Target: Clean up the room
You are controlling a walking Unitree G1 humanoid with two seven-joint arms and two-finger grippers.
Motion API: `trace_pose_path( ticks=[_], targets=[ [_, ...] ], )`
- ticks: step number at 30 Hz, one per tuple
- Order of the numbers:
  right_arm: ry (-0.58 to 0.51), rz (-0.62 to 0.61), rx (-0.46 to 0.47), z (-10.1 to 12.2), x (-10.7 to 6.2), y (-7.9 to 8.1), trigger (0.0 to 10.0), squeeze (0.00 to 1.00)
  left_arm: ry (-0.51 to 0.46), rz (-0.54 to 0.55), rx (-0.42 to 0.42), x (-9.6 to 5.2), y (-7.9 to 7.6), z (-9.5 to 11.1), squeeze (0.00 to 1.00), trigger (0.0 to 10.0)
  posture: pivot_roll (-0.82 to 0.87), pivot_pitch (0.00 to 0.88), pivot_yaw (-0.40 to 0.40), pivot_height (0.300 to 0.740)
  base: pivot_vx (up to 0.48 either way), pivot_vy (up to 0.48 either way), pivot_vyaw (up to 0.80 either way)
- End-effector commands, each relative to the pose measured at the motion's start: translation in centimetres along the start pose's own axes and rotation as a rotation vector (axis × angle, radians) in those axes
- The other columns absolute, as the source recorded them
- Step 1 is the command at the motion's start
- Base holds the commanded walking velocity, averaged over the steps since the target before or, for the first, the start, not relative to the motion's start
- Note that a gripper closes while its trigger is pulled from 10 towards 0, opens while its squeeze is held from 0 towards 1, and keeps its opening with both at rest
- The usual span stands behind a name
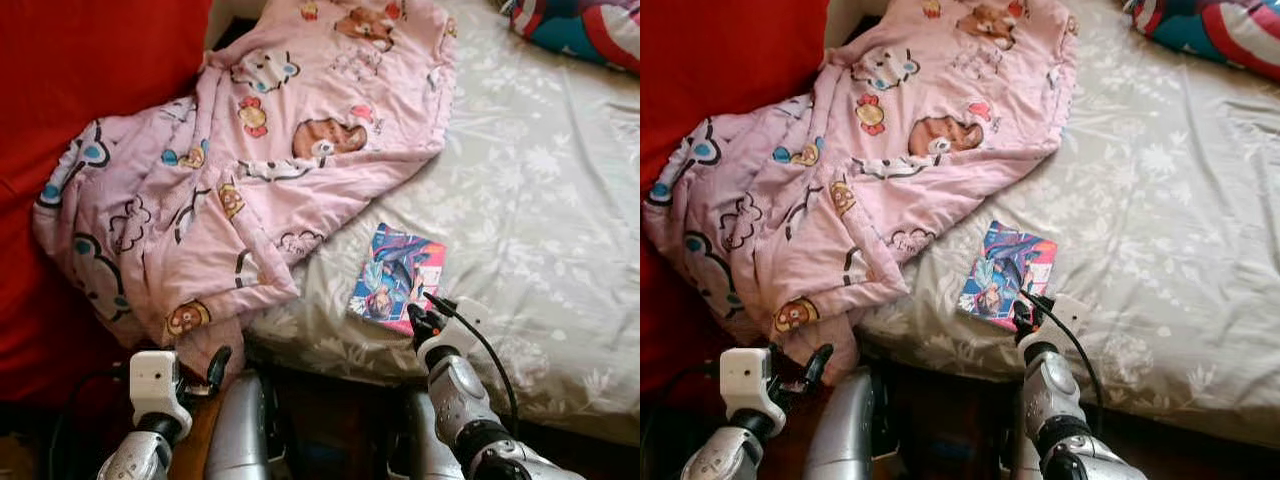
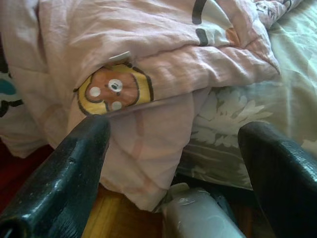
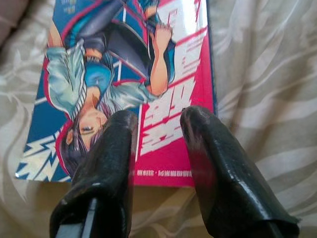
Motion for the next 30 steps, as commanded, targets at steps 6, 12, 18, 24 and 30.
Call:
trace_pose_path(
  ticks=[6,12,18,24,30],
  targets=[
    [-0.003,-0.046,0.018,0.1,-0.1,-0.9,10.0,0.0,0.041,-0.013,0.035,-0.8,0.3,-0.5,0.0,10.0,0.15,0.324,0.018,0.59,0.0,0.0,0.0],
    [-0.01,-0.05,0.023,0.3,-0.1,-1.1,10.0,0.0,0.049,-0.014,0.038,-1.1,0.3,-0.6,0.0,10.0,0.15,0.331,0.025,0.59,0.0,0.0,0.0],
    [-0.037,-0.073,0.03,0.5,-0.5,-2.2,10.0,0.0,0.06,-0.021,0.038,-1.2,0.3,-0.7,0.0,10.0,0.15,0.331,0.03,0.59,0.0,0.0,0.0],
    [-0.05,-0.107,0.037,0.6,-0.9,-3.4,10.0,0.0,0.065,-0.027,0.037,-1.2,0.2,-0.7,0.0,10.0,0.15,0.332,0.033,0.59,0.0,0.0,0.0],
    [0.018,-0.105,0.041,-0.8,-1.1,-3.6,10.0,0.0,0.064,-0.027,0.037,-1.2,0.2,-0.6,0.0,10.0,0.15,0.335,0.036,0.59,0.0,0.0,0.0]
  ],
)
Point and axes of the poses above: a point about 5 cm out from each wrist's last joint towards the gripper, its own x axis pointing out of the wrist towards the gripper, its own z axis along the axis of the wrist's last joint, y = z × x, the point moved 5 cm from there along x, pointing out of the wrist towards the gripper, and after that the axes turned 13 degrees about x, right-handed, at the moved point
